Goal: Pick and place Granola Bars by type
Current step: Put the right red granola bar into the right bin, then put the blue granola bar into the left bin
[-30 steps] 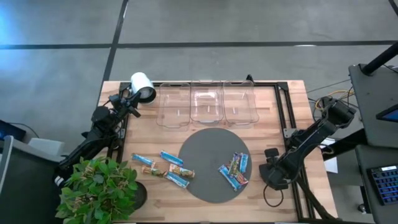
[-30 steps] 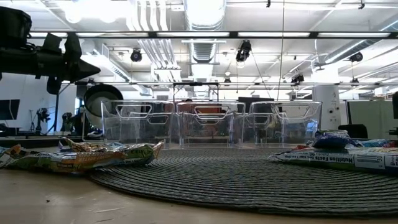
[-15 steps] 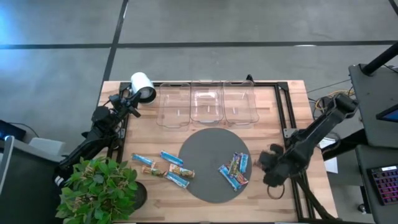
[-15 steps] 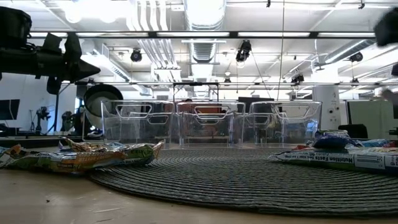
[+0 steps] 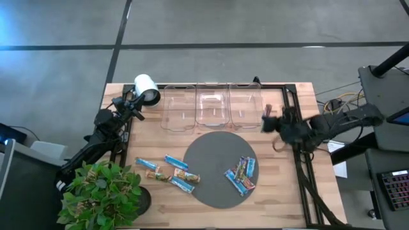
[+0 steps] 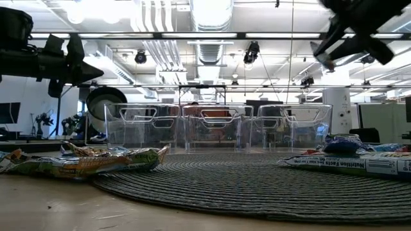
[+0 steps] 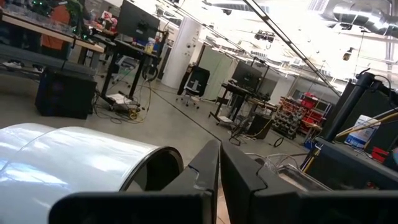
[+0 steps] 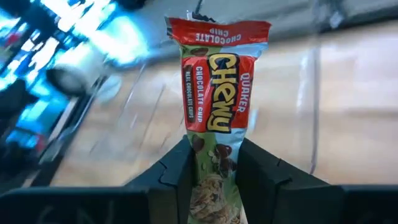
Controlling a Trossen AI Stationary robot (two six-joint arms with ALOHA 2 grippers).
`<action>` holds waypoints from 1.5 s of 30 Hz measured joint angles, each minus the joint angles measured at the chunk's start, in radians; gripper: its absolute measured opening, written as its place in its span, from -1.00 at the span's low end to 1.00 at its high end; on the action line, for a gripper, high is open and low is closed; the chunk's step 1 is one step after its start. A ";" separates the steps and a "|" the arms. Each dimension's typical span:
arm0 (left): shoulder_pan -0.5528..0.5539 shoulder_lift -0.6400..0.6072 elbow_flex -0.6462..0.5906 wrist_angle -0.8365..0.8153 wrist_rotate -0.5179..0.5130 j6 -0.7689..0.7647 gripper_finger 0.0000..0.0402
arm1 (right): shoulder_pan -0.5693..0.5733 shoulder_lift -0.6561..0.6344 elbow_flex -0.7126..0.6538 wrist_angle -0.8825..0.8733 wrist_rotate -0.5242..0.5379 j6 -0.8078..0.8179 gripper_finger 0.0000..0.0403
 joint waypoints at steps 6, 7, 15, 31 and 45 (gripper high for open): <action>0.000 0.000 0.000 0.001 0.000 0.000 -1.00 | -0.375 0.052 0.000 0.182 -0.322 -0.331 -0.52; 0.000 0.001 0.000 0.001 0.000 0.000 -1.00 | -0.438 0.075 0.000 0.200 -0.401 -0.371 -0.52; 0.000 0.001 0.000 0.003 0.000 -0.009 -1.00 | -0.777 0.297 0.002 0.312 -0.767 -0.531 -0.50; -0.001 0.001 0.000 0.001 -0.005 -0.709 -1.00 | -0.727 0.519 0.196 0.238 -0.693 -0.585 -0.07; 0.000 0.005 0.000 0.070 -0.022 -0.832 -1.00 | -0.561 0.518 0.440 -0.110 -0.559 -0.692 -0.05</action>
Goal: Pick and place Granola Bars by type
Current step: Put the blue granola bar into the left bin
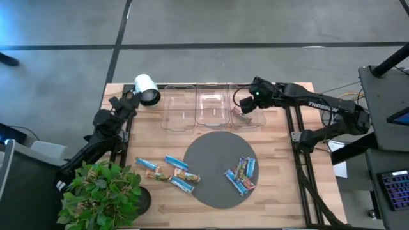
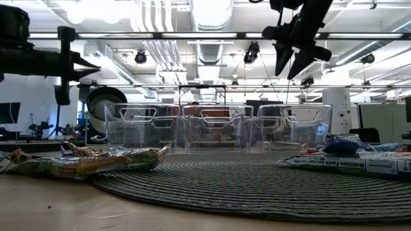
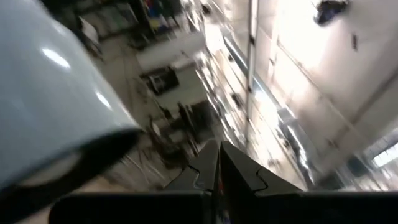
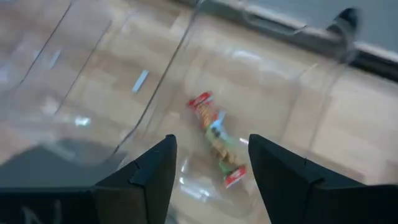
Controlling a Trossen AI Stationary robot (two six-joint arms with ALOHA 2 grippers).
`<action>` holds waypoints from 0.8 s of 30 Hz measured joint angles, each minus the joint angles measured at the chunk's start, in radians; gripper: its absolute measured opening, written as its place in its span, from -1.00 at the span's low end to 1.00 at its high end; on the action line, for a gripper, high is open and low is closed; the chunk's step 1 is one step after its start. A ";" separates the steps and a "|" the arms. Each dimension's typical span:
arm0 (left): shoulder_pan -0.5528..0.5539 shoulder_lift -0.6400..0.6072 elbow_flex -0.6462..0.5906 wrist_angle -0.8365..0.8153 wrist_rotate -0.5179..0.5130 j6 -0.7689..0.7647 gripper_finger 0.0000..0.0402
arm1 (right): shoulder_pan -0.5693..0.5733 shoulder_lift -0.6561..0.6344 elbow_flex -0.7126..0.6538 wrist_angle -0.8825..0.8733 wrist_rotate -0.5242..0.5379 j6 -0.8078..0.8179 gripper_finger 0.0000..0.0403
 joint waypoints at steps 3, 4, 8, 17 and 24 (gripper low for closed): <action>-0.002 0.018 0.001 0.033 0.113 -0.008 -1.00 | 0.016 0.002 -0.025 0.001 -0.083 -0.006 -0.05; -0.002 0.028 0.005 0.032 0.143 -0.020 -1.00 | 0.022 0.002 -0.036 0.005 -0.099 -0.003 -0.05; -0.005 0.108 0.084 -0.016 0.217 0.047 -1.00 | 0.063 0.002 -0.080 0.050 -0.111 0.006 -0.05; -0.033 0.460 0.390 -0.174 0.426 0.499 -1.00 | 0.087 0.001 -0.128 0.094 -0.115 -0.019 -0.05; -0.188 0.719 0.587 -0.219 0.627 0.763 -1.00 | 0.087 0.001 -0.147 0.093 -0.119 -0.051 -0.05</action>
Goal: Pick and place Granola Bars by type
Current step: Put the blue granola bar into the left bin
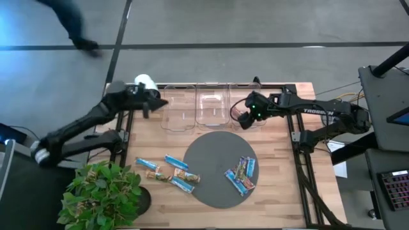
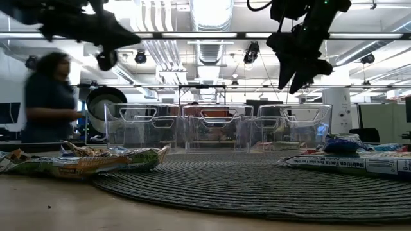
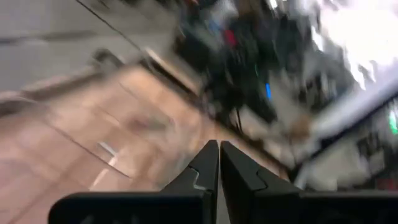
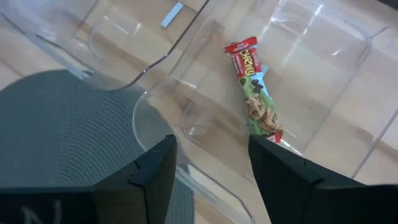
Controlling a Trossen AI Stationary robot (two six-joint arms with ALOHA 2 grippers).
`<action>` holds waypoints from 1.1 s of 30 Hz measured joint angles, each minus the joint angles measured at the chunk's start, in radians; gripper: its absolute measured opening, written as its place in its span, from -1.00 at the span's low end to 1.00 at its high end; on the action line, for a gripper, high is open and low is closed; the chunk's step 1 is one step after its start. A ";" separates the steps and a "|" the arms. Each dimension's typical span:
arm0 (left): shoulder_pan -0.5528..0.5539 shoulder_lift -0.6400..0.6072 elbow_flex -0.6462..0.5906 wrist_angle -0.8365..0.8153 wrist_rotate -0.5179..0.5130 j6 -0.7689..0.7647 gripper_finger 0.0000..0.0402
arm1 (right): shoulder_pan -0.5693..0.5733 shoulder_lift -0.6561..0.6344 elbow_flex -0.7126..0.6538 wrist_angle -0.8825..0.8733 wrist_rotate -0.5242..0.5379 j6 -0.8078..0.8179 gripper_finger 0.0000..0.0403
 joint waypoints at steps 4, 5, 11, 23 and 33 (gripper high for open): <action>-0.127 0.115 0.118 -0.228 -0.021 0.253 -1.00 | 0.001 0.000 -0.005 -0.006 -0.005 -0.023 -0.05; -0.161 0.141 0.145 -0.310 -0.051 0.325 -1.00 | 0.002 0.000 -0.005 -0.006 -0.005 -0.027 -0.05; -0.392 0.239 0.240 -0.595 -0.263 0.553 -1.00 | 0.002 -0.001 -0.007 -0.006 -0.007 -0.043 -0.05; -0.810 0.293 0.148 -0.623 -0.431 0.422 -1.00 | 0.002 -0.001 -0.007 -0.007 -0.006 -0.099 -0.05; -0.928 0.463 0.165 -0.606 -0.546 0.223 -1.00 | 0.002 -0.001 -0.007 -0.014 -0.004 -0.134 -0.05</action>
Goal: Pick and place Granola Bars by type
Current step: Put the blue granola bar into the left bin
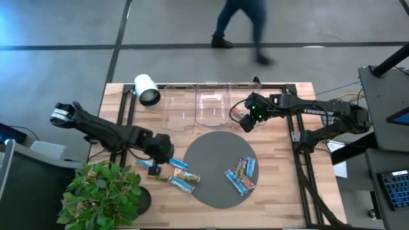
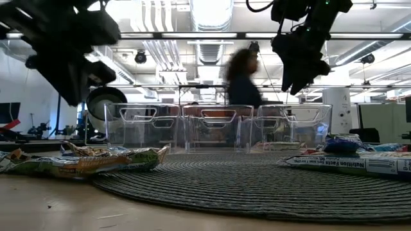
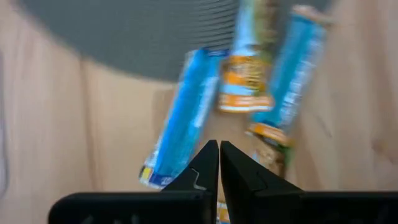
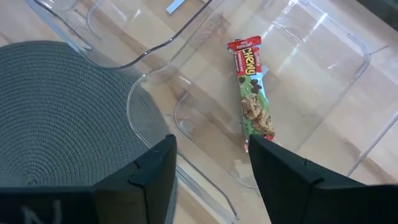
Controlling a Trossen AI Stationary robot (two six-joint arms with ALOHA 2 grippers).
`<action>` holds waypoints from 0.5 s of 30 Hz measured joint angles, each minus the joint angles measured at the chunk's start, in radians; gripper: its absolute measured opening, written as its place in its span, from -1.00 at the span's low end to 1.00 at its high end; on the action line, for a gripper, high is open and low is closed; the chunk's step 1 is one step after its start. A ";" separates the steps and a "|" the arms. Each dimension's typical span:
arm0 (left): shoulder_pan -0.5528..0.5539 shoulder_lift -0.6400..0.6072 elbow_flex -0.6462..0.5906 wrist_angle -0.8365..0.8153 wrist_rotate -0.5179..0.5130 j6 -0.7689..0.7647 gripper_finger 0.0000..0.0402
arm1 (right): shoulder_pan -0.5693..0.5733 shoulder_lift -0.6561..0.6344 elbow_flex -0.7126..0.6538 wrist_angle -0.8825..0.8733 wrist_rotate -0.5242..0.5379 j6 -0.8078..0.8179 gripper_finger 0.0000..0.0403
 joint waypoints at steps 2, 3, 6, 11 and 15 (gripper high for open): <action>0.002 0.030 0.006 -0.001 -0.001 -0.067 -1.00 | 0.000 0.000 0.000 0.000 0.000 -0.008 -0.05; 0.002 0.043 0.007 0.013 -0.001 -0.079 -1.00 | 0.000 0.000 0.000 -0.002 0.000 -0.014 -0.05; -0.005 0.069 0.009 0.047 -0.001 -0.064 -1.00 | 0.000 0.000 0.000 -0.017 0.000 -0.017 -0.05; -0.010 0.101 0.012 0.082 -0.036 -0.013 -1.00 | 0.000 0.000 0.000 -0.051 0.000 -0.017 -0.05; -0.013 0.125 0.046 0.082 -0.127 0.026 -0.99 | 0.000 0.000 0.000 -0.078 -0.011 -0.017 -0.05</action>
